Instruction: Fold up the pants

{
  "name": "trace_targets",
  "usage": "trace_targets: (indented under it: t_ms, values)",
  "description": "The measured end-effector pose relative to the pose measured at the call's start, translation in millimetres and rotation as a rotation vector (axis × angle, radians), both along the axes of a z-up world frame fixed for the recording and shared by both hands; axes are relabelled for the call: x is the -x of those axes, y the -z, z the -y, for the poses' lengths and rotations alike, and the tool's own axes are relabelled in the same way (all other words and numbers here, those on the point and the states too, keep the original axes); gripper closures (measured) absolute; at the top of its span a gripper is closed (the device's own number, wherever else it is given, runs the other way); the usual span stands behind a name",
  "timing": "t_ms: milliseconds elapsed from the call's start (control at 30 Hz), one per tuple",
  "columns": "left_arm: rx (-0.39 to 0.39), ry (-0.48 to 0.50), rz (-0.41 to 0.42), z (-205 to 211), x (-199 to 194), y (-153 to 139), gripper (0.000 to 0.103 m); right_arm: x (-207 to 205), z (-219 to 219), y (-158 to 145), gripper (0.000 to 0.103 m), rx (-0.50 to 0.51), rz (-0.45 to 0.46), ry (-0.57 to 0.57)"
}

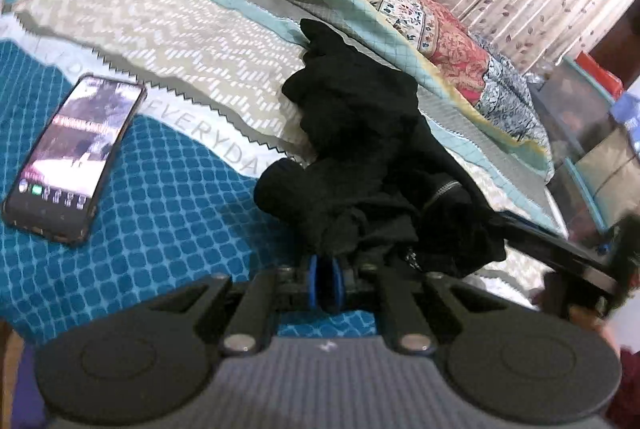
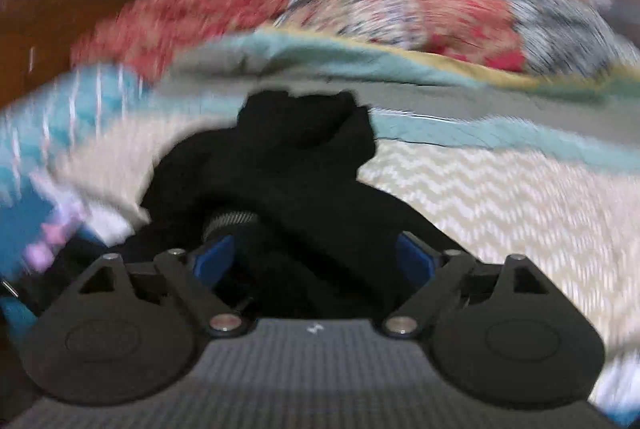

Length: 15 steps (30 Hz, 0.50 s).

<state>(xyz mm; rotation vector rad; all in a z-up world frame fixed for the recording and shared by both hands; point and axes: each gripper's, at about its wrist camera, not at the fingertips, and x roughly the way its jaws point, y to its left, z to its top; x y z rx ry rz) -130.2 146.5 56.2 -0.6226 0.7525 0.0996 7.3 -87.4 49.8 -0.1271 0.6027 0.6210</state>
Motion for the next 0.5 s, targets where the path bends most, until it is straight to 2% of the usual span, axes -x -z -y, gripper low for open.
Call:
trace_targets:
  t_ms: [33,67,100,133,233,300,400,467,500]
  values:
    - [-0.008,-0.001,0.002,0,-2,-1,0.095,-6,-12,7,0.016,0.063,0.018,-0.017]
    - [-0.003,-0.004,0.007,-1,-2,-2,0.095,-14,-20,13,0.047,0.112,0.023,-0.035]
    - [0.007,-0.013,0.013,-2,-1,-4,0.095,-21,-25,18,0.091,0.15,0.025,-0.046]
    - [0.018,-0.023,0.023,-5,0,-6,0.095,-31,-23,16,0.094,0.164,0.018,-0.022]
    - [0.014,-0.044,0.03,-8,1,-7,0.095,-58,45,-29,0.094,-0.104,-0.009,0.191]
    - [0.018,-0.05,0.018,-9,0,-4,0.095,-61,115,-64,0.094,-0.233,0.053,0.395]
    - [0.053,-0.042,-0.004,-9,-6,6,0.095,-57,212,-88,0.094,-0.297,0.124,0.639]
    - [0.066,-0.017,-0.014,-3,-12,12,0.095,-52,271,-86,0.092,-0.304,0.099,0.772]
    - [0.066,0.006,-0.016,3,-17,15,0.095,-48,294,-80,0.087,-0.299,0.076,0.843]
